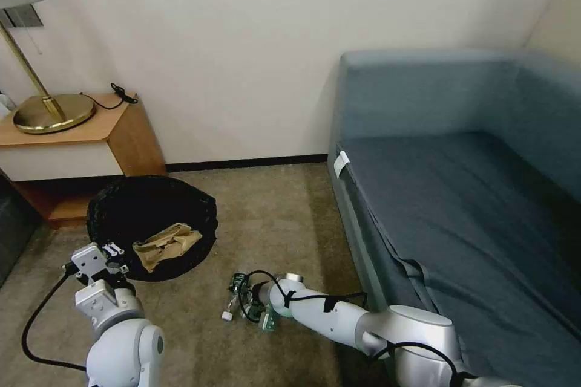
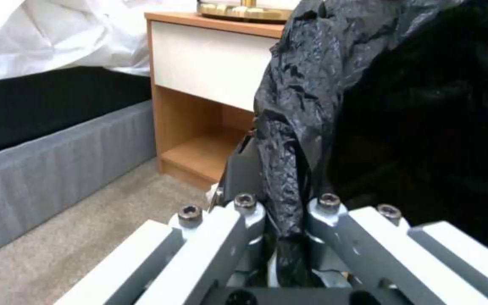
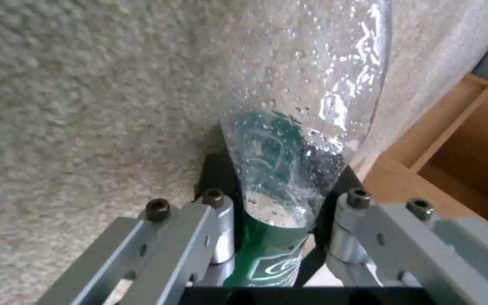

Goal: Pick up the trash bin, then pick up the garbage on the floor and place it into the trash bin.

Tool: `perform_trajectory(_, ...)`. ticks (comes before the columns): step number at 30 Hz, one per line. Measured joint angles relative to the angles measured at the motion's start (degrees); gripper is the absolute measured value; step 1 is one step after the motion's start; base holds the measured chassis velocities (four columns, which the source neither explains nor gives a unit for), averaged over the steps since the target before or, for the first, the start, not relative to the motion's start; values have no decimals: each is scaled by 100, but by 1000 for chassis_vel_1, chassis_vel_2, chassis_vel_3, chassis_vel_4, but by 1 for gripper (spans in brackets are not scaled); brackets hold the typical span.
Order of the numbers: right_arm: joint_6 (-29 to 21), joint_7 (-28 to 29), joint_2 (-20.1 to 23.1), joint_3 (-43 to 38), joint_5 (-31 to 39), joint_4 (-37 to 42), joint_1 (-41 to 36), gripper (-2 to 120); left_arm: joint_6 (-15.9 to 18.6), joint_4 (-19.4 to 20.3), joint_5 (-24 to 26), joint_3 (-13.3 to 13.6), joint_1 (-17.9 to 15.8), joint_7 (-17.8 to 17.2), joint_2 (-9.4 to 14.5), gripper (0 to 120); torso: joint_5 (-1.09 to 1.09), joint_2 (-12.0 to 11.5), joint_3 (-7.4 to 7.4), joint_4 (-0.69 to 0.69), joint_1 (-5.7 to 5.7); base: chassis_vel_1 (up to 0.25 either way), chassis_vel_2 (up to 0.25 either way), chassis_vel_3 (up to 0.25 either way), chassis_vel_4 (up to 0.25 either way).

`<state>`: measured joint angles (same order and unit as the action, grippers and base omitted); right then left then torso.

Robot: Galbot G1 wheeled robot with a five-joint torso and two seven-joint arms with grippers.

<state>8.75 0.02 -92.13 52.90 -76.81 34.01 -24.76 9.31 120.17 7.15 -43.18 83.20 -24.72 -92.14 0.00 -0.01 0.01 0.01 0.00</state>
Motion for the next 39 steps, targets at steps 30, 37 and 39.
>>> perform_trajectory(30, 258, 122, 0, -1281, -144, 543, 69, 20, 34, -79, 206, -164, -159, 2, 0, 3, 0, 1, -1, 0, 0, 0, 0, 0, 0)
perform_trajectory(37, 272, 150, 221, -2127, -169, 701, -109, 19, 36, -119, 273, -227, -148, 4, 0, 3, 0, 1, -1, -1, 0, 0, 0, 0, 0)
perform_trajectory(39, 276, 152, 338, -2292, -174, 733, -164, 19, 36, -119, 279, -226, -148, 9, 0, 3, 1, 1, -1, -2, 0, 0, 0, 0, 0)
